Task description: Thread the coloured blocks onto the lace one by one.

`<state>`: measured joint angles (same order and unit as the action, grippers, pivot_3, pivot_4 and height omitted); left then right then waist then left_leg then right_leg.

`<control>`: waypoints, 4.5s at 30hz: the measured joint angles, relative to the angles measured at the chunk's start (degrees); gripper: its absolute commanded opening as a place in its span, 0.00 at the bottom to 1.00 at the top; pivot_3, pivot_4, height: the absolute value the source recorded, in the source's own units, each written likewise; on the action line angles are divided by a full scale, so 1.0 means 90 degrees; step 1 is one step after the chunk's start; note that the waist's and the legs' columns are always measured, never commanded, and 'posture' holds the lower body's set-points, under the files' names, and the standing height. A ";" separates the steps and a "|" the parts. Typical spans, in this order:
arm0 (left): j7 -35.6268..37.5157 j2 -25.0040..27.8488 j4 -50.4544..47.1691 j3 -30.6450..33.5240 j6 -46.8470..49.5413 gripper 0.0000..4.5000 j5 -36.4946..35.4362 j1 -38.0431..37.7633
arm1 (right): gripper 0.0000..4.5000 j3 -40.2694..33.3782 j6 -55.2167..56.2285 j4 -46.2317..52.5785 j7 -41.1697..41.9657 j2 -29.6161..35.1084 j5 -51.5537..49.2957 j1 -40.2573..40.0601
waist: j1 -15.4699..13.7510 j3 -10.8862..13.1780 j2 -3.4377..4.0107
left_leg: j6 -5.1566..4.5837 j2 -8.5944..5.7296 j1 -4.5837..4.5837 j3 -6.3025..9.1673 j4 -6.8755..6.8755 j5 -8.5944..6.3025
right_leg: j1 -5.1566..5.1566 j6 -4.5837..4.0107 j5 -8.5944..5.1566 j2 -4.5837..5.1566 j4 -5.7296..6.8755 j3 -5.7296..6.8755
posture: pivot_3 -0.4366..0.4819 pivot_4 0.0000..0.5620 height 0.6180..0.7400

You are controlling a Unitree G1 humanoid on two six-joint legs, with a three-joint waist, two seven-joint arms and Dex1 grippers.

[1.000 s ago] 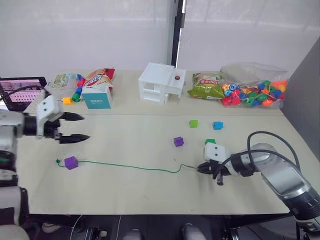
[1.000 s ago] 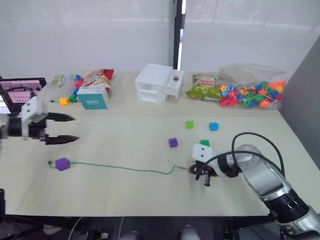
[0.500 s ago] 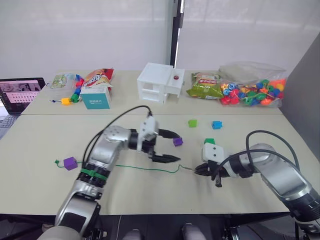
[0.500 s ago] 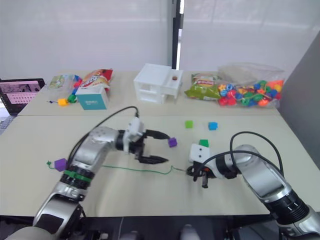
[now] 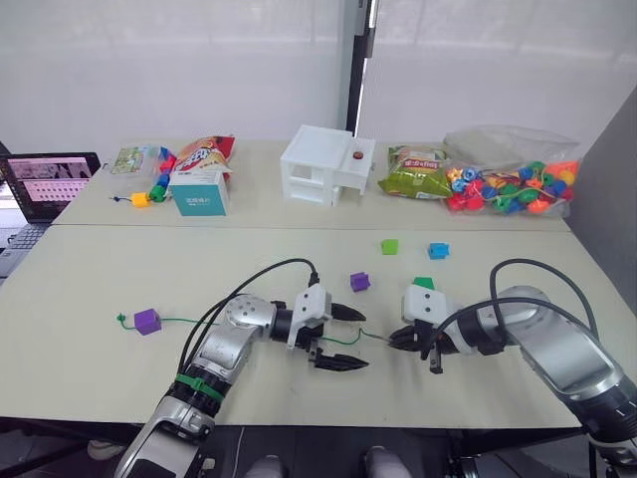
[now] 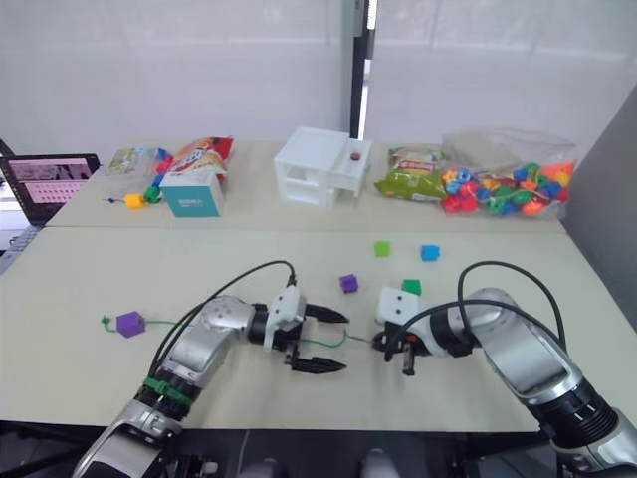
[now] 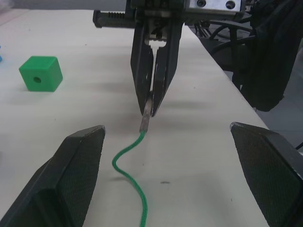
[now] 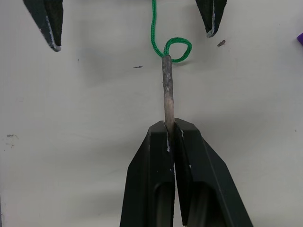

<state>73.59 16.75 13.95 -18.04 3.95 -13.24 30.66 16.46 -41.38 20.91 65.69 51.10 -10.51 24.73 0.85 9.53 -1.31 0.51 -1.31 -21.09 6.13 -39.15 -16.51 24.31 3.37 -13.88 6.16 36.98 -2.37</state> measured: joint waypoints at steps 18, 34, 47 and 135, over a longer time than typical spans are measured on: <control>-0.0295 -0.0154 -0.0067 -0.0220 0.0008 0.18 0.0206 -0.0148 | 0.00 0.0086 -0.0057 0.0125 0.0047 -0.0098 -0.0237 0.0129 | -0.0001 0.0000 0.0000 | 0.0000 0.0000 0.0001 0.0000 0.0000 0.0000 | -0.0001 0.0000 0.0000 0.0000 0.0000 0.0001 | 0.48 0.27 1.00; -0.0215 -0.0164 -0.0064 -0.0147 0.0126 0.01 0.0198 -0.0057 | 0.00 0.0123 -0.0173 0.0240 0.0046 -0.0096 -0.0251 0.0152 | -0.0002 0.0000 0.0000 | 0.0000 0.0000 0.0001 0.0000 0.0000 0.0000 | -0.0001 0.0000 0.0000 0.0000 -0.0001 0.0001 | 0.48 0.27 1.00; -0.0255 -0.0105 0.0069 -0.0006 -0.0024 0.00 0.0198 -0.0014 | 0.83 -0.1684 -0.0951 0.0666 -0.0098 0.0103 -0.1600 -0.0419 | -0.0025 0.0000 -0.0001 | -0.0001 0.0000 0.0001 0.0000 0.0000 0.0000 | -0.0007 0.0001 0.0000 0.0001 -0.0009 0.0001 | 0.48 0.27 1.00; 0.0071 -0.0315 0.0953 0.0020 -0.0288 0.00 0.0205 0.0277 | 0.26 -0.1895 0.0664 0.2031 -0.6753 -0.4563 -0.1092 -0.4874 | 0.0014 -0.0015 0.0043 | 0.0002 -0.0014 0.0027 0.0006 0.0024 0.0002 | -0.0018 0.0015 0.0007 0.0006 -0.0001 -0.0010 | 0.48 0.27 1.00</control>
<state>74.22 13.92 22.53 -17.86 1.36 -11.39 33.15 -0.59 -35.40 39.20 4.92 10.03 -20.35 -19.14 0.97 9.40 -0.92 0.53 -1.44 -20.85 6.19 -38.93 -16.49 24.15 3.51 -13.82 6.21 36.97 -2.46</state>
